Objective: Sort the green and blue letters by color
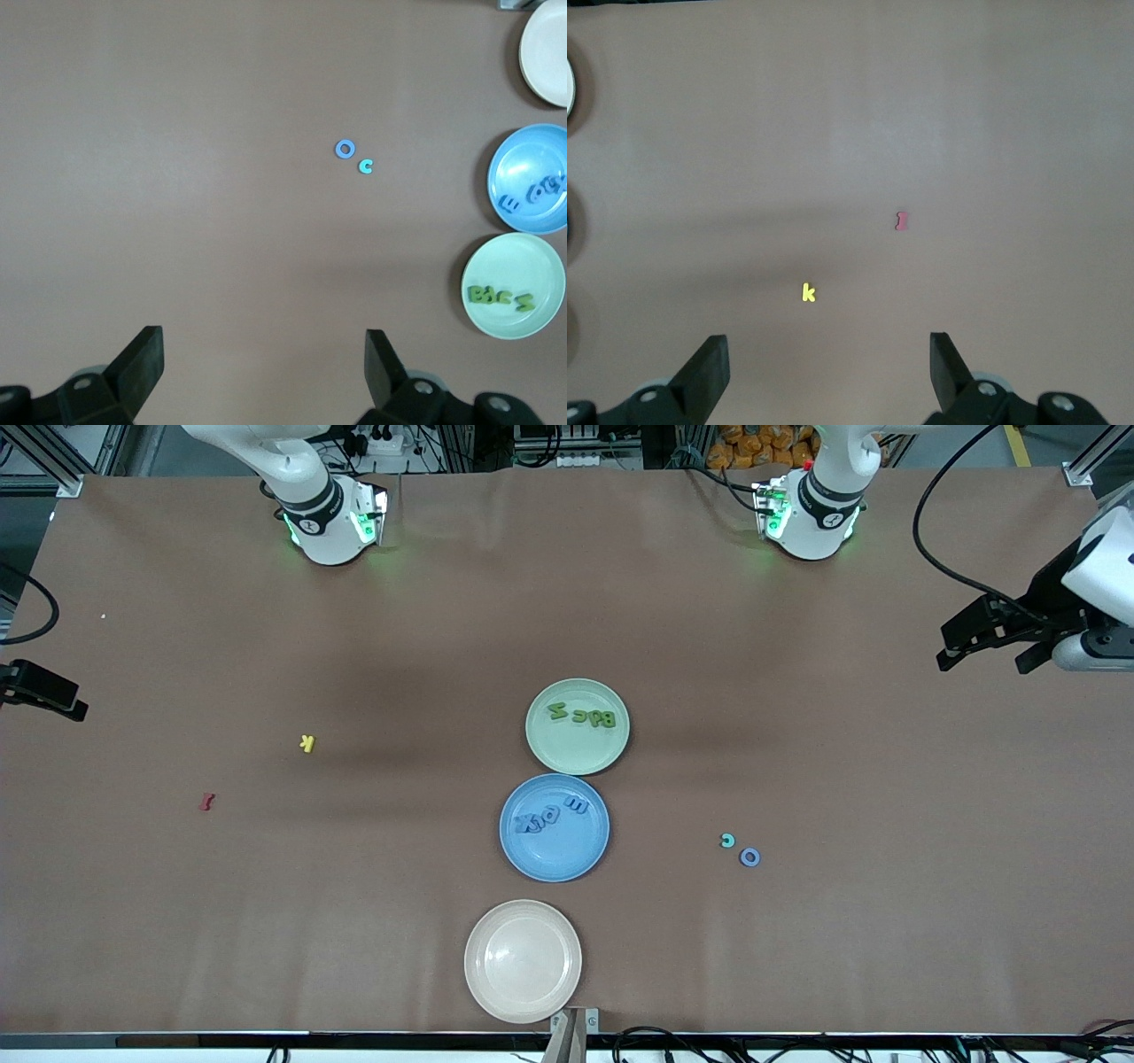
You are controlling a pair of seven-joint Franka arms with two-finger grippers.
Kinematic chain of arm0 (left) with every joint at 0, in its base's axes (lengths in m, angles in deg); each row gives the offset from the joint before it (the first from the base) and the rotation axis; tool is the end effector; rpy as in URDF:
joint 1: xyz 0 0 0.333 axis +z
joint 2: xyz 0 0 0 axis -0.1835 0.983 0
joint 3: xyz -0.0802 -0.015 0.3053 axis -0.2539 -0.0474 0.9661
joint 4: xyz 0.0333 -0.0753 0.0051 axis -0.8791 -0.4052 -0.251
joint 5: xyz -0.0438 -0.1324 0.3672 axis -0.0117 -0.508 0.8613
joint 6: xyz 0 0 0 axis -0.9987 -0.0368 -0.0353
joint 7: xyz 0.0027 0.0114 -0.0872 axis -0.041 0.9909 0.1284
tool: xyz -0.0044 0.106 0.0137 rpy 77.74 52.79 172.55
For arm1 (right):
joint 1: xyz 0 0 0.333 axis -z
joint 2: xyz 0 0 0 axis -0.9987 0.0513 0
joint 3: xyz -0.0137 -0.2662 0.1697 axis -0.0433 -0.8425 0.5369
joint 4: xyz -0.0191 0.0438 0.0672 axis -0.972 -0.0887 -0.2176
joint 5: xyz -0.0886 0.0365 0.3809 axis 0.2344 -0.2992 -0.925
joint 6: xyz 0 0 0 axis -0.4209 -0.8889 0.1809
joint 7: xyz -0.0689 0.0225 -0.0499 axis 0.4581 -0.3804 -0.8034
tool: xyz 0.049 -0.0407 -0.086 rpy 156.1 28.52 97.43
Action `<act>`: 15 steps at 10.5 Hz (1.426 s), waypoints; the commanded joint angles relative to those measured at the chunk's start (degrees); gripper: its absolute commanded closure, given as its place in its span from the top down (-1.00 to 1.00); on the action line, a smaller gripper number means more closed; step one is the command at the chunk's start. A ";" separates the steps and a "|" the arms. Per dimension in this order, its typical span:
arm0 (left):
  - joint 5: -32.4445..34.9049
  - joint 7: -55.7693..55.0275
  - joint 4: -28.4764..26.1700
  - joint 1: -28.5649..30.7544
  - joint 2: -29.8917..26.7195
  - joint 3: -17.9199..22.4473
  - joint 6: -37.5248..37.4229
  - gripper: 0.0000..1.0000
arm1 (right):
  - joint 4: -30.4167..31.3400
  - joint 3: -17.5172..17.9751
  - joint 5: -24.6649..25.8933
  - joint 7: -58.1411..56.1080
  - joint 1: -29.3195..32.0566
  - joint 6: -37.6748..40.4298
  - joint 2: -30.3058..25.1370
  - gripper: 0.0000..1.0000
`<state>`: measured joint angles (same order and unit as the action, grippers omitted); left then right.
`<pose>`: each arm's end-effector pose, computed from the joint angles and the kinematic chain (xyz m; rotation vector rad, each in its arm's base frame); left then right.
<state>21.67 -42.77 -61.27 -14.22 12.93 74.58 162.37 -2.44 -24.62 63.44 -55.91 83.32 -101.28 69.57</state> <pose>0.5500 -0.0586 0.6363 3.0632 -0.0271 0.1367 0.6088 -0.0504 0.6378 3.1013 -0.1135 0.0298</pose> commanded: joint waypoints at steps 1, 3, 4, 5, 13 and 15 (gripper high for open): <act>0.17 4.95 1.61 0.22 -0.15 1.00 -3.26 1.00 | 0.93 0.88 0.52 0.82 0.75 0.31 -1.93 1.00; 0.69 4.95 1.70 -0.04 -0.06 0.74 -3.26 1.00 | 2.50 0.97 0.52 0.82 1.10 0.23 -2.80 1.00; 0.96 5.30 1.70 -0.13 0.02 0.74 -3.18 1.00 | 3.91 0.97 0.52 0.82 1.10 0.40 -3.68 1.00; 0.96 5.30 1.70 0.05 -0.06 0.82 -3.18 1.00 | 5.14 0.97 0.52 0.91 1.01 1.10 -4.73 1.00; 1.05 5.30 1.70 0.40 -0.07 1.09 -3.18 1.00 | 7.79 1.24 0.52 0.82 1.10 2.42 -7.03 1.00; 1.05 5.39 1.70 0.31 -0.41 1.09 -3.18 1.00 | 7.79 1.24 0.52 0.82 1.10 2.42 -6.94 1.00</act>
<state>21.80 -38.72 -60.51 -13.73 12.88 75.43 160.35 3.53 -24.51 63.44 -55.84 83.59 -98.83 64.33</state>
